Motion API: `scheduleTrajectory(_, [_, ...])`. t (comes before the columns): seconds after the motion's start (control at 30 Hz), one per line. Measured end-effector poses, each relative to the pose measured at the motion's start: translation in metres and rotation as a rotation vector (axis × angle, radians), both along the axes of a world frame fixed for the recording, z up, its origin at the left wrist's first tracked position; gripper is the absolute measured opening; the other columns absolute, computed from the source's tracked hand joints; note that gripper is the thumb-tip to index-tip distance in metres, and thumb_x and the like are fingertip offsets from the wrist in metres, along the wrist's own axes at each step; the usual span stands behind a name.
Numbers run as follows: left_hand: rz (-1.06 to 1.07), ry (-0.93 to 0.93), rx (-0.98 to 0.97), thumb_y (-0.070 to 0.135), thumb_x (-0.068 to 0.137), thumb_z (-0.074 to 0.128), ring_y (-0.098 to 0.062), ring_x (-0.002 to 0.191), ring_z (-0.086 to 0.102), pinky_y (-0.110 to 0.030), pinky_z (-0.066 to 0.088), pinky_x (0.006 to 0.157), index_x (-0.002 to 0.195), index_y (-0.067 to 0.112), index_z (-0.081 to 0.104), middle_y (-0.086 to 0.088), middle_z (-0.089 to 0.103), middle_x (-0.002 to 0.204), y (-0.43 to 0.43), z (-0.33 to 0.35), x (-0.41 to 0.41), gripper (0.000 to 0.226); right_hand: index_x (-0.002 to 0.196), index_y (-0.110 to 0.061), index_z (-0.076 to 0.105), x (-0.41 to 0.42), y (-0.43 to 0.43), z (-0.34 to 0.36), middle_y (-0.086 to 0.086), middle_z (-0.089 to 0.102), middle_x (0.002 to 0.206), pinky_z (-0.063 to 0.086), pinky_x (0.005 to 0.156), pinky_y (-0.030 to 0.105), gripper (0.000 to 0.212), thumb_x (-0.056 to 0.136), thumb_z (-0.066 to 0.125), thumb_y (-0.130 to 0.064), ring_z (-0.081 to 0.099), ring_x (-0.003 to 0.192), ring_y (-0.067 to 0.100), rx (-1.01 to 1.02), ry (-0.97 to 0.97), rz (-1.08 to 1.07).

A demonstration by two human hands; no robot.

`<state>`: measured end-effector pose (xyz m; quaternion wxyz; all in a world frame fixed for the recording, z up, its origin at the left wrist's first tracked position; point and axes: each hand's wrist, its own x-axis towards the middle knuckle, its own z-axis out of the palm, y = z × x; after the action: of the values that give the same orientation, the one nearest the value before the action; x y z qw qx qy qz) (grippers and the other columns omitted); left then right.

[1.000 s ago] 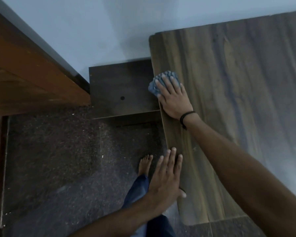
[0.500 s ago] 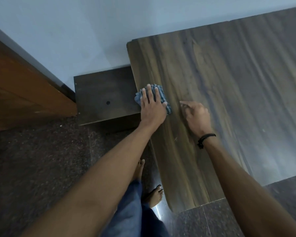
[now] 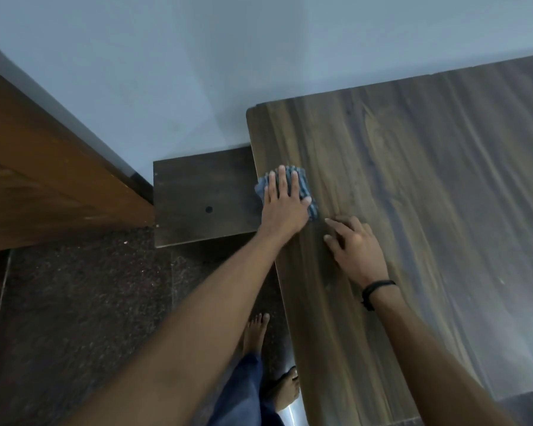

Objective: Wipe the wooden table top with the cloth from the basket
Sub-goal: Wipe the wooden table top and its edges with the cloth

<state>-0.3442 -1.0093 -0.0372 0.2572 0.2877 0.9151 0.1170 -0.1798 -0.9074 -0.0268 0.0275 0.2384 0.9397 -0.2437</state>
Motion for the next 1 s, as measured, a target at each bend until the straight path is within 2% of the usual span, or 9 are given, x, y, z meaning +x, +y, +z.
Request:
scheduleTrajectory(0.07, [-0.026,-0.016,-0.015,0.048,0.107,0.023,-0.031,0.148,-0.027,-0.043,-0.017,0.117,0.157,0.016,-0.017,-0.012,-0.030,0.161,0.015,0.001,-0.047,0.071,0.153,-0.034,0.039,-0.012,0.008,0.004,0.003,0.027,0.162,0.031,0.117,0.049,0.063,0.096,0.061,-0.047,0.025,0.148,0.034,0.034,-0.158,0.001])
scheduleTrajectory(0.13, [-0.047,-0.030,-0.033,0.049,0.107,0.024,-0.032,0.148,-0.027,-0.043,-0.016,0.117,0.157,0.017,-0.017,-0.011,-0.030,0.161,0.026,0.004,-0.090,0.072,0.159,-0.039,0.021,-0.026,0.019,0.010,-0.001,0.005,0.169,0.018,0.123,0.047,0.080,0.092,0.062,-0.056,0.004,0.154,0.033,-0.008,-0.304,0.002])
scheduleTrajectory(0.2, [-0.046,-0.032,-0.048,0.050,0.107,0.024,-0.033,0.149,-0.025,-0.045,-0.015,0.118,0.158,0.017,-0.016,-0.011,-0.029,0.162,0.032,0.007,-0.121,0.073,0.159,-0.042,0.011,-0.037,0.027,0.015,-0.003,-0.006,0.169,0.010,0.125,0.047,0.090,0.089,0.066,-0.057,-0.006,0.154,0.037,-0.064,-0.399,0.005])
scheduleTrajectory(0.27, [-0.051,-0.024,-0.056,0.052,0.106,0.025,-0.033,0.149,-0.025,-0.047,-0.014,0.119,0.158,0.017,-0.016,-0.011,-0.029,0.162,0.035,0.011,-0.135,0.074,0.159,-0.045,0.005,-0.044,0.031,0.016,-0.005,-0.012,0.168,0.010,0.125,0.050,0.095,0.088,0.069,-0.056,-0.011,0.153,0.041,-0.095,-0.454,0.004])
scheduleTrajectory(0.53, [-0.217,-0.109,-0.148,0.049,0.107,0.029,-0.031,0.145,-0.033,-0.047,-0.017,0.116,0.156,0.017,-0.022,-0.010,-0.037,0.158,-0.001,0.007,-0.080,0.077,0.159,-0.044,-0.001,-0.050,0.030,0.014,-0.002,-0.019,0.167,0.021,0.121,0.060,0.098,0.090,0.069,-0.051,-0.011,0.152,0.044,-0.077,-0.523,0.022])
scheduleTrajectory(0.73, [-0.117,-0.055,-0.073,0.051,0.105,0.031,-0.036,0.149,-0.025,-0.054,-0.009,0.119,0.158,0.016,-0.016,-0.012,-0.029,0.162,0.039,0.011,-0.150,0.078,0.159,-0.041,-0.002,-0.058,0.026,0.017,-0.001,-0.020,0.167,0.038,0.110,0.056,0.097,0.091,0.068,-0.049,-0.005,0.152,0.045,-0.010,-0.572,0.016])
scheduleTrajectory(0.9, [-0.022,-0.051,-0.059,0.054,0.105,0.029,-0.036,0.149,-0.023,-0.050,-0.009,0.120,0.159,0.015,-0.012,-0.012,-0.027,0.163,0.060,0.011,-0.203,0.078,0.159,-0.042,-0.001,-0.059,0.028,0.013,-0.001,-0.019,0.167,0.041,0.107,0.056,0.098,0.090,0.069,-0.049,-0.006,0.152,0.044,-0.010,-0.553,0.011])
scheduleTrajectory(1.0, [-0.017,0.012,-0.040,0.055,0.105,0.027,-0.036,0.150,-0.021,-0.049,-0.010,0.121,0.159,0.014,-0.010,-0.013,-0.023,0.164,0.060,0.004,-0.203,0.078,0.159,-0.043,0.004,-0.059,0.032,0.013,-0.001,-0.015,0.168,0.035,0.112,0.058,0.100,0.088,0.072,-0.048,-0.004,0.152,0.045,-0.044,-0.508,0.017])
